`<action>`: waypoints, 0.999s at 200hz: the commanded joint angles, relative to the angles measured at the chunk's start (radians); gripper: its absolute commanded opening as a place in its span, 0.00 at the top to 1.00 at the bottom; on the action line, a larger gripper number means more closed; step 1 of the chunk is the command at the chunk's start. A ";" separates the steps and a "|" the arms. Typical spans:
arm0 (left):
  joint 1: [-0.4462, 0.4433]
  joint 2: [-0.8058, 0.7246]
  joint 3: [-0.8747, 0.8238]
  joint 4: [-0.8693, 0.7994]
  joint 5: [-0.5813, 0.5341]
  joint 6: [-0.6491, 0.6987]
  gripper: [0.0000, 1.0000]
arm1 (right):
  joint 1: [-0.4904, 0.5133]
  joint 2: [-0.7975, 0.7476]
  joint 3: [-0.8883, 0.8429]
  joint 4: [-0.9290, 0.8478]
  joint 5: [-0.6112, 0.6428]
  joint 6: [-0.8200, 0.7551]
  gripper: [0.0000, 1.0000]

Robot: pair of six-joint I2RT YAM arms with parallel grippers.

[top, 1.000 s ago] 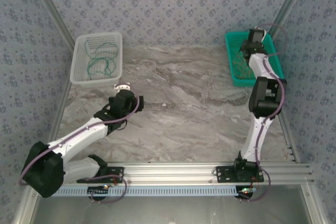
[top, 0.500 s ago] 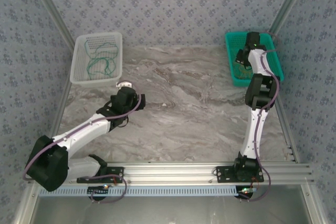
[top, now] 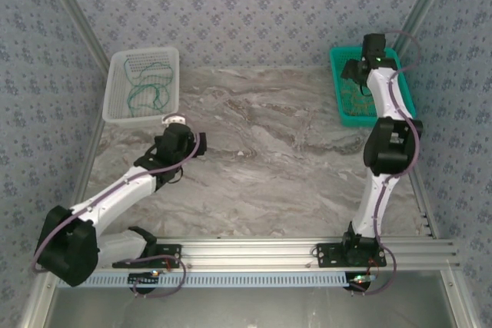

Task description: Untangle the cables

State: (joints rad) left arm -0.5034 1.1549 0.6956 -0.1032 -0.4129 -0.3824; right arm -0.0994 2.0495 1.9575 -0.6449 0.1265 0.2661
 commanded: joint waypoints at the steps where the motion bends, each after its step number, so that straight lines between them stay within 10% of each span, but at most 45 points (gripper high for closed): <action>1: 0.057 -0.074 0.034 0.007 -0.023 0.049 0.01 | 0.026 -0.189 -0.146 0.078 0.078 0.005 0.16; 74: 0.177 -0.238 -0.127 0.114 -0.169 0.124 0.01 | 0.240 -0.795 -0.923 0.544 0.204 -0.140 0.03; 106: 0.241 -0.288 -0.403 0.511 -0.061 0.301 0.01 | 0.281 -0.947 -1.296 0.787 0.280 -0.164 0.00; 200: 0.478 0.163 -0.418 0.966 0.207 0.336 0.01 | 0.157 -0.671 -1.529 1.250 0.184 -0.248 0.00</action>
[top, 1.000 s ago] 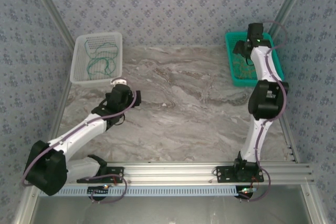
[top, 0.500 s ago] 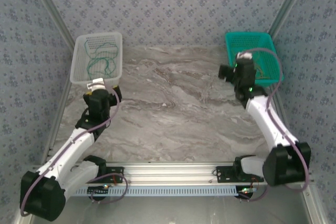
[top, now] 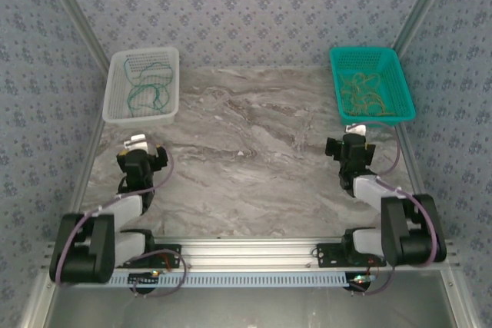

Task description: Untangle the cables

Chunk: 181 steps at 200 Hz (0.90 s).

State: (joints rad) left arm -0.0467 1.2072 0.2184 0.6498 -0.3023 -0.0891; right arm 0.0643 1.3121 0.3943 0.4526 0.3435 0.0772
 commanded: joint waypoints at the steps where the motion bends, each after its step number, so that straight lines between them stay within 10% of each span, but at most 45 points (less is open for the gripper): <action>1: 0.022 0.116 0.061 0.219 0.097 0.045 0.01 | -0.006 0.069 0.032 0.165 -0.034 -0.065 0.00; 65: 0.052 0.299 0.000 0.488 0.295 0.090 0.01 | -0.081 0.192 -0.053 0.420 -0.376 -0.145 0.00; 105: 0.049 0.319 0.201 0.137 0.229 0.067 0.01 | -0.122 0.211 -0.002 0.351 -0.366 -0.088 0.00; 181: 0.059 0.327 0.194 0.164 0.250 0.064 0.01 | -0.100 0.208 -0.003 0.353 -0.323 -0.099 0.00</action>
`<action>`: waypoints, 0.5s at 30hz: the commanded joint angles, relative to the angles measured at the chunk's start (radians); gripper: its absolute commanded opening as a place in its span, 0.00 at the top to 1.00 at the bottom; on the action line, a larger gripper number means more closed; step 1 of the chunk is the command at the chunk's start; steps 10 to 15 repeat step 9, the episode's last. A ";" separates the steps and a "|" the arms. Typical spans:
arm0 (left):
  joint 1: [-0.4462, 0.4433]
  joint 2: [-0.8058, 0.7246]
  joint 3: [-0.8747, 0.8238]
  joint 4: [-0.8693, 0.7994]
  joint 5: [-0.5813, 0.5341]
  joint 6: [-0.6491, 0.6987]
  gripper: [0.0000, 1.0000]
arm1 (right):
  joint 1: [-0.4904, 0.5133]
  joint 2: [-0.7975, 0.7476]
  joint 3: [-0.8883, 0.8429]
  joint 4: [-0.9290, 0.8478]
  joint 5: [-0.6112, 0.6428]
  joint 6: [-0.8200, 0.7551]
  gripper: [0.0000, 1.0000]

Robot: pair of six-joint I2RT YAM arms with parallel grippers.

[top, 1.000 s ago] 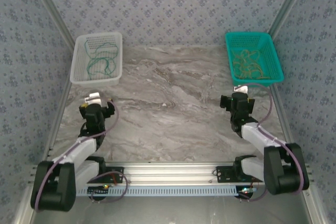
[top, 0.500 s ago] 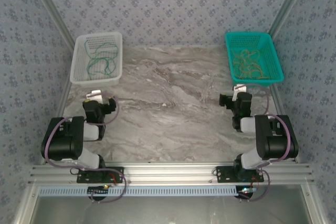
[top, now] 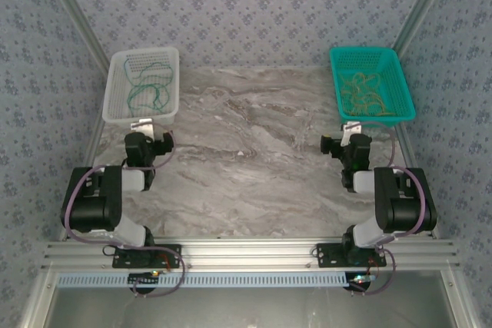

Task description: Untangle the cables

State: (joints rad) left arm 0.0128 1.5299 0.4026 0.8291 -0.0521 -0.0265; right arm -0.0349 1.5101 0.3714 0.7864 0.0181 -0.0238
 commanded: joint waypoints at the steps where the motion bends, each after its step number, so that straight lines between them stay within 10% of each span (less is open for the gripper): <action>1: 0.000 0.004 0.009 -0.016 0.000 0.002 0.01 | 0.000 0.011 0.020 0.019 0.003 0.002 0.00; 15: 0.001 0.003 0.009 -0.017 0.000 0.002 0.01 | -0.006 0.013 0.021 0.019 -0.008 0.004 0.00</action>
